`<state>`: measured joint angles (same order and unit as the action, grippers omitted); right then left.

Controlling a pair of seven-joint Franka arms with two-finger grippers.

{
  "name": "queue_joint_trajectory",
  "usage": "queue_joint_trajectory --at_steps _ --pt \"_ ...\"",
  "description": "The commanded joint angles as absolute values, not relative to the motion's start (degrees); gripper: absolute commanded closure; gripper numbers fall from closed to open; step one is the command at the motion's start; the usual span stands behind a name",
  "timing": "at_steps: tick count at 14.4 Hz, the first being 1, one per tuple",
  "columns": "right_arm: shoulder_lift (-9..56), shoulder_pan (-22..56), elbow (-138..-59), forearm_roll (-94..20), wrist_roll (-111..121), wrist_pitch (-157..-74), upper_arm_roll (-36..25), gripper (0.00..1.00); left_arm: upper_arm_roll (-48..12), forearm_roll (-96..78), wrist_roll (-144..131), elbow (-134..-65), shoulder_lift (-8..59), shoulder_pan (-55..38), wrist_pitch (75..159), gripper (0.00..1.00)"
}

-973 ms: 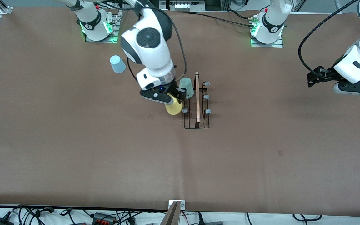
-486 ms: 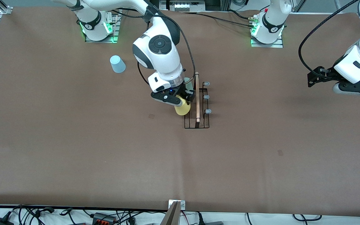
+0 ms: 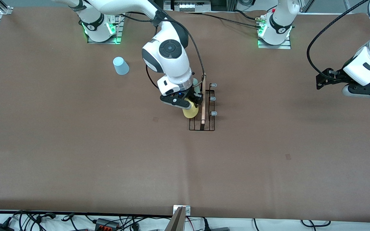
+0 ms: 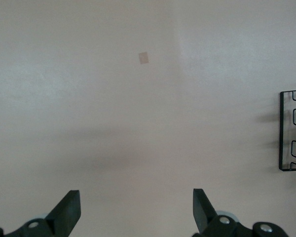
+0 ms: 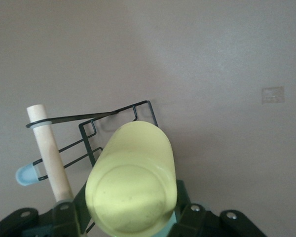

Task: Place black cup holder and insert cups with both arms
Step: 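Hang the yellow cup onto a rack peg and open the right gripper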

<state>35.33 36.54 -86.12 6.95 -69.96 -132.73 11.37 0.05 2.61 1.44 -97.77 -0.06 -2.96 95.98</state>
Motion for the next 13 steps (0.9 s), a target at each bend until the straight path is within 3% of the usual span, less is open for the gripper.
queue_joint_trajectory --at_steps 1,5,8,13 --pt "36.6 37.7 -84.6 7.6 -70.9 -132.5 10.2 0.71 0.2 1.3 2.5 -97.1 0.2 -2.7 95.4 0.00" --pt "37.0 37.8 -84.7 8.1 -70.8 -132.9 9.7 0.47 0.2 1.3 2.5 -97.1 0.2 -2.7 95.4 0.00" --pt "37.0 37.9 -84.8 8.3 -70.8 -133.1 9.5 0.03 0.2 1.3 2.5 -97.1 0.2 -2.6 95.4 0.00" --pt "36.1 37.8 -84.7 8.3 -69.0 -132.9 8.4 0.00 0.2 1.3 2.5 -97.1 0.2 -2.7 95.4 0.00"
